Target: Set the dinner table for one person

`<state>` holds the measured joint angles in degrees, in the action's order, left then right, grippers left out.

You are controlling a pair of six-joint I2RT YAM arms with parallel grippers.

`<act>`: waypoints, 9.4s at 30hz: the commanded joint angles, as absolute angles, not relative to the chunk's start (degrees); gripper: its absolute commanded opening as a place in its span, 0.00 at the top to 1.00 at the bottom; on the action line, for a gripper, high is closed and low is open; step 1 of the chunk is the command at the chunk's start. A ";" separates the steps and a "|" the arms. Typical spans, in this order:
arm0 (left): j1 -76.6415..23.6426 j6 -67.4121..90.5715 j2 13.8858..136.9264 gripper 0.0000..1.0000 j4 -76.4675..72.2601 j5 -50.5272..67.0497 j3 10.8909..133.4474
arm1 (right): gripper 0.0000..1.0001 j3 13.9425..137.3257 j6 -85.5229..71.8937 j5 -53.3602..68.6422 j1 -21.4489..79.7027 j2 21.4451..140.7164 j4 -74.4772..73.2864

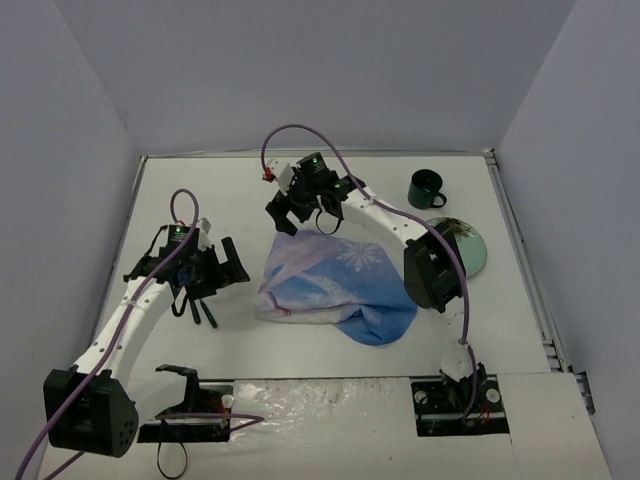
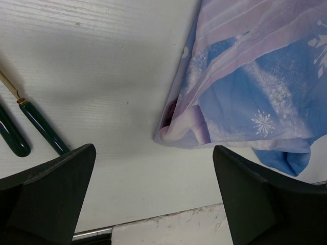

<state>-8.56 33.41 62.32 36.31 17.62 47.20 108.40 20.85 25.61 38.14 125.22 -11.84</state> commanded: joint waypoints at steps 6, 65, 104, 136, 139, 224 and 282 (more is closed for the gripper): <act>-8.17 33.22 61.35 0.03 37.31 17.14 47.55 | 0.11 117.90 24.78 30.32 37.97 136.14 -12.22; -8.40 33.71 73.81 0.04 27.52 25.01 59.53 | 1.00 49.51 0.98 6.16 54.33 67.39 -2.64; -36.26 27.49 74.29 0.15 23.55 20.23 57.08 | 0.44 32.98 -43.55 -23.51 60.76 49.55 -9.86; -77.70 21.45 97.78 0.21 26.44 -16.59 77.94 | 0.00 51.88 -31.55 -4.10 8.96 61.84 -19.10; -77.70 21.85 99.74 0.23 27.94 -18.09 78.92 | 0.00 51.16 -31.47 -3.52 8.91 61.56 -18.93; -7.05 24.70 94.18 1.00 31.93 -6.33 86.73 | 0.28 49.61 -35.36 -3.17 43.57 91.33 1.36; 6.06 25.86 78.13 1.00 44.02 -2.07 117.33 | 1.00 81.25 -26.23 -26.86 58.20 67.97 -30.41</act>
